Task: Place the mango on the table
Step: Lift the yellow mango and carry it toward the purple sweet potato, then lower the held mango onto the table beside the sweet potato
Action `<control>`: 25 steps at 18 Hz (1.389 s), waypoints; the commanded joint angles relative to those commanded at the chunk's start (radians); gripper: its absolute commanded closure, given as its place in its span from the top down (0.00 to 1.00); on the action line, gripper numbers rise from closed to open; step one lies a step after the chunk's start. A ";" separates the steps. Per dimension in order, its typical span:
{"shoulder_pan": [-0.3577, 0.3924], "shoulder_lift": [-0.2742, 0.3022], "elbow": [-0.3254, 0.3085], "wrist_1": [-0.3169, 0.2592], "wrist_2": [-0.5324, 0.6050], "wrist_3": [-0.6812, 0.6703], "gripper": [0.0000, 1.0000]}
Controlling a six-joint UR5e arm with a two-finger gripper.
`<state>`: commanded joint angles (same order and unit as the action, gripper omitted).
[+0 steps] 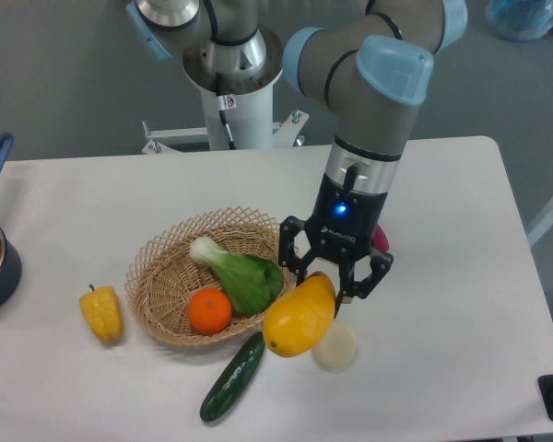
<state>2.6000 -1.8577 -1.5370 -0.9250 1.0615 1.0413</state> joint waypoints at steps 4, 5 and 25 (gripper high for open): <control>0.037 0.002 -0.093 0.000 0.101 0.217 0.45; 0.055 0.002 -0.119 0.002 0.141 0.280 0.45; 0.227 -0.040 -0.239 0.000 0.479 0.746 0.46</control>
<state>2.8270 -1.8975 -1.7763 -0.9250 1.5402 1.7871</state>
